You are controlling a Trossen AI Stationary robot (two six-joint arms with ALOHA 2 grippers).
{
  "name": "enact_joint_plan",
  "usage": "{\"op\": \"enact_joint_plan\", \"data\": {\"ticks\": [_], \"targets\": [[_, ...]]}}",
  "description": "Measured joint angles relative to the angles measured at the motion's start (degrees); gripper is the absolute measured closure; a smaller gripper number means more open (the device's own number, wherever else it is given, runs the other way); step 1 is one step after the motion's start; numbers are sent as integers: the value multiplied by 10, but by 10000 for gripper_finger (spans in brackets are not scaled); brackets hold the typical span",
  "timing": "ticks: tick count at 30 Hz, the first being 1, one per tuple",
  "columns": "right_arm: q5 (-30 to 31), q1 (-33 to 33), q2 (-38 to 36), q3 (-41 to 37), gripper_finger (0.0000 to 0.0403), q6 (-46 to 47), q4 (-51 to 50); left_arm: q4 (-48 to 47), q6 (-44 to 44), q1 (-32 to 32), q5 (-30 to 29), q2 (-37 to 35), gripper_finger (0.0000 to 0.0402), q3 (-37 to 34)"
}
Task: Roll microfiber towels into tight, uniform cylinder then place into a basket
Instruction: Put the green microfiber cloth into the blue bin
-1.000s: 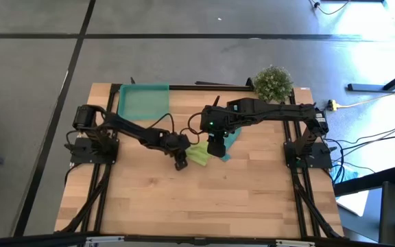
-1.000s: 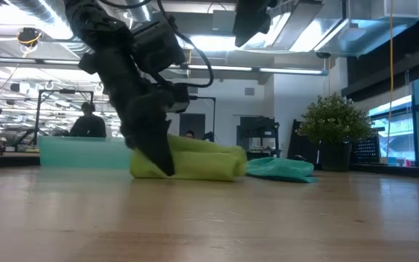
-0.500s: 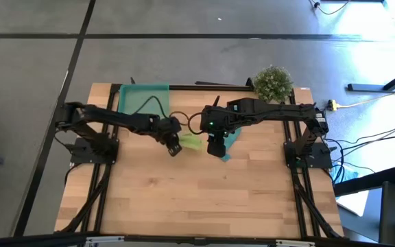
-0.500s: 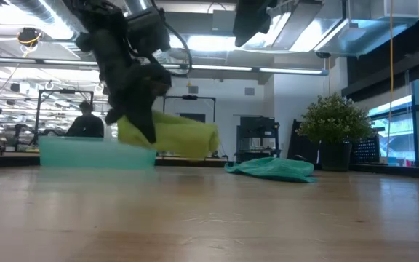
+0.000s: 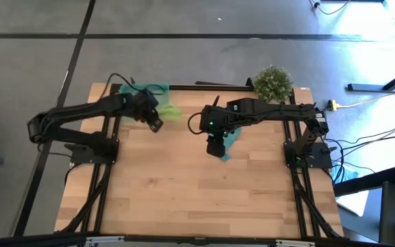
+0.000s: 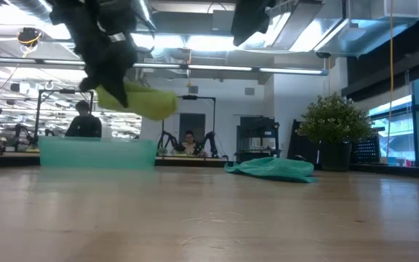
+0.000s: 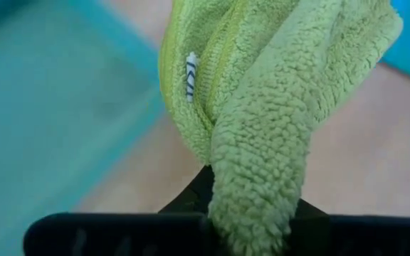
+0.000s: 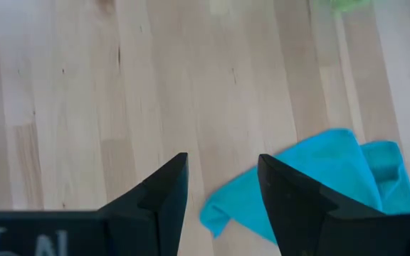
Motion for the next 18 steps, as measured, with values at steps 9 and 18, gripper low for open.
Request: {"op": "enact_joint_plan", "data": {"ticks": [9, 18], "targets": [[-1, 0, 0, 0, 231, -11, 23, -49, 154, 170, -14, 5, 381, 0], [-1, 0, 0, 0, 231, -11, 28, -68, 276, 248, -42, 70, 381, 0]]}}
